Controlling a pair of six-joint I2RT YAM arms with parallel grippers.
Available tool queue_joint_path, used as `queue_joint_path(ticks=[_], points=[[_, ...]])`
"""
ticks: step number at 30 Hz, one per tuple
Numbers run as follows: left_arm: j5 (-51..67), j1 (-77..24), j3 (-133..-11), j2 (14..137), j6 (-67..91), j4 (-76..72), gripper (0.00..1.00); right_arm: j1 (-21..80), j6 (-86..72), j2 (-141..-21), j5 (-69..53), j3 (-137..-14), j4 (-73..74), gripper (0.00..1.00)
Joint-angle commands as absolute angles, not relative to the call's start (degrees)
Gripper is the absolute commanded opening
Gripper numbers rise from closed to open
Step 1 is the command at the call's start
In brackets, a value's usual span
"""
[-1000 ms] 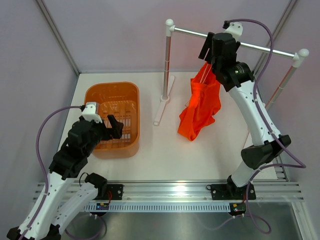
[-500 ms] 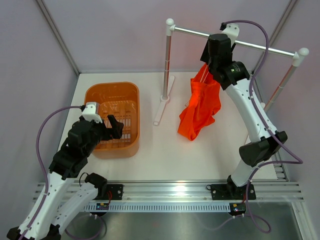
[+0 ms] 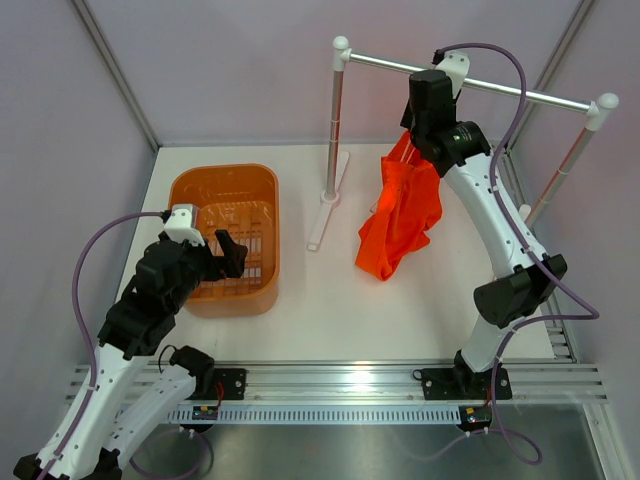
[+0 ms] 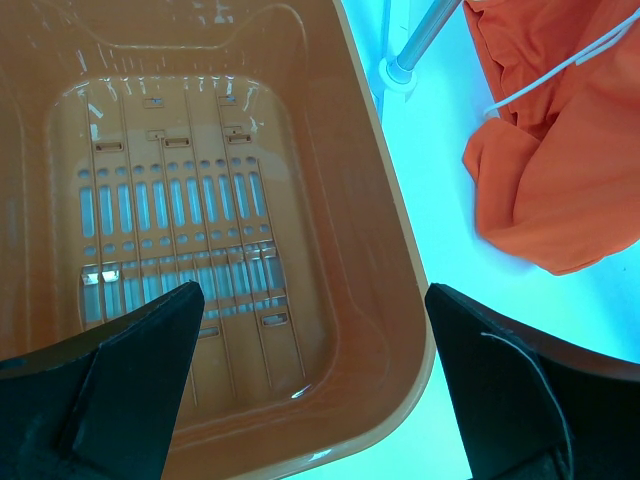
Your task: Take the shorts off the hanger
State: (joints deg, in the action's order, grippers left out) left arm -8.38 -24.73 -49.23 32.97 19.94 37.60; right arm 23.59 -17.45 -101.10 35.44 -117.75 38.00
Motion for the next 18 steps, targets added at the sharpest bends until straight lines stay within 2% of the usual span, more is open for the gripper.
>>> queue_joint_path(ticks=[1, 8, 11, 15, 18], points=[[-7.47, -24.79, -50.01, 32.34, 19.6, 34.89, 0.99, 23.82, -16.61, -100.64, 38.23, -118.57, 36.21, 0.47], [-7.38, -24.79, -50.01, 32.43, 19.51, 34.89, 0.99, 23.91, -14.59, -101.78, 39.64, -121.37, 37.0, 0.47], [-7.47, -24.79, -50.01, 32.26, 19.6, 34.89, 0.99, 23.91, -14.41, -101.95, 39.81, -121.29, 37.18, 0.4], [-7.47, -24.79, -49.92, 32.25, 19.6, 34.89, 0.99, 23.91, -13.98, -102.13, 39.81, -121.38, 37.0, 0.22], [-7.38, -24.79, -49.92, 32.17, 19.6, 34.89, 0.99, 23.91, -13.1, -102.04, 39.99, -121.38, 36.3, 0.13]])
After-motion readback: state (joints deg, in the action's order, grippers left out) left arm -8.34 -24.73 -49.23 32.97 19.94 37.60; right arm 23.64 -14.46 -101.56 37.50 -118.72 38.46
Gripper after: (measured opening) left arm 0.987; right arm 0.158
